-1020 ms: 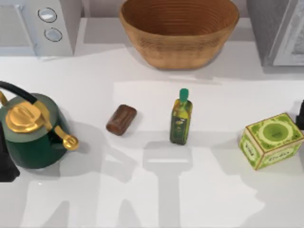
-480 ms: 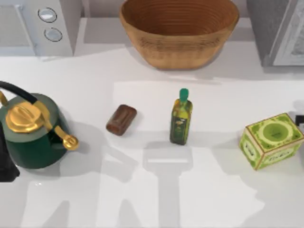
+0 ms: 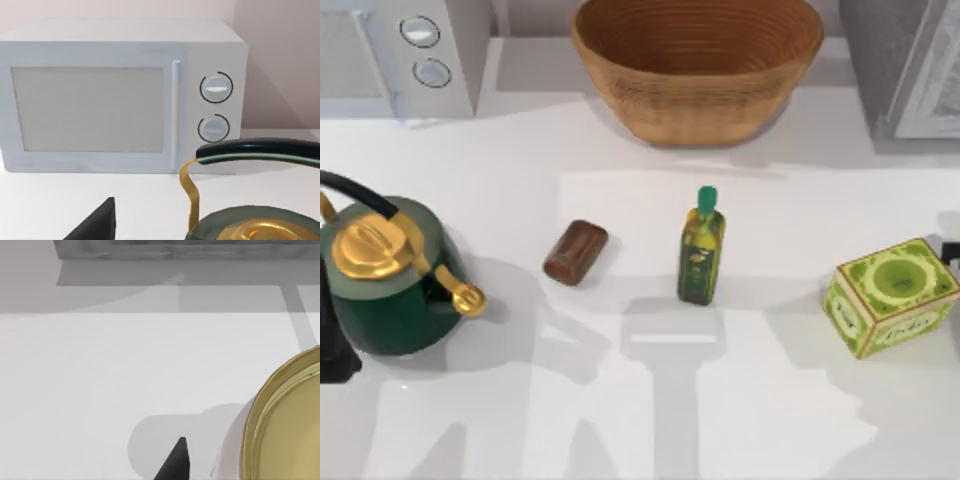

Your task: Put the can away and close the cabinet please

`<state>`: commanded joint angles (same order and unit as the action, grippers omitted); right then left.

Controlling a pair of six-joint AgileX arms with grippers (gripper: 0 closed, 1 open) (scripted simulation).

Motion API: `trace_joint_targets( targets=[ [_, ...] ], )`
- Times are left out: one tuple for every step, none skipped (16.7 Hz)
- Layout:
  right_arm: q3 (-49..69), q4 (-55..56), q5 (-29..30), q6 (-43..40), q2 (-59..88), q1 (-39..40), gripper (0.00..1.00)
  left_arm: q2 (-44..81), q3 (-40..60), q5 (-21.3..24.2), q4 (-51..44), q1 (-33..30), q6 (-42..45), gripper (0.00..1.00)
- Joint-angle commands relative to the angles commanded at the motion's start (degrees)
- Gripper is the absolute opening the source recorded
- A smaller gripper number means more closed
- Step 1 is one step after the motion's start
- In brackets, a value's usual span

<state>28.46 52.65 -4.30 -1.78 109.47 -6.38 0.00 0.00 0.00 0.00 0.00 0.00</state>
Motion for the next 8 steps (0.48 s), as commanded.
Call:
trace_joint_targets(
  targets=[
    [0.0,0.0,0.0,0.1,0.0,-0.1,0.00,0.0,0.0,0.0,0.0,0.0,0.0,1.00],
    [0.1,-0.2,0.0,0.1,-0.1,-0.2,0.00,0.0,0.0,0.0,0.0,0.0,0.0,1.00],
    [0.7,-0.8,0.2,0.3,-0.6,-0.7,0.00,0.0,0.0,0.0,0.0,0.0,0.0,1.00],
    [1.7,-2.1,0.4,0.6,-1.5,-1.4,0.00,0.0,0.0,0.0,0.0,0.0,0.0,1.00],
    [2.8,-4.0,0.6,0.9,-2.9,-2.1,0.00,0.0,0.0,0.0,0.0,0.0,0.0,1.00],
    [3.9,-6.5,0.9,1.2,-4.7,-2.7,0.00,0.0,0.0,0.0,0.0,0.0,0.0,1.00],
    [5.0,-9.7,1.2,1.6,-6.7,-3.2,0.00,0.0,0.0,0.0,0.0,0.0,0.0,1.00],
    [6.1,-13.4,1.4,1.9,-8.9,-3.6,0.00,0.0,0.0,0.0,0.0,0.0,0.0,1.00]
  ],
)
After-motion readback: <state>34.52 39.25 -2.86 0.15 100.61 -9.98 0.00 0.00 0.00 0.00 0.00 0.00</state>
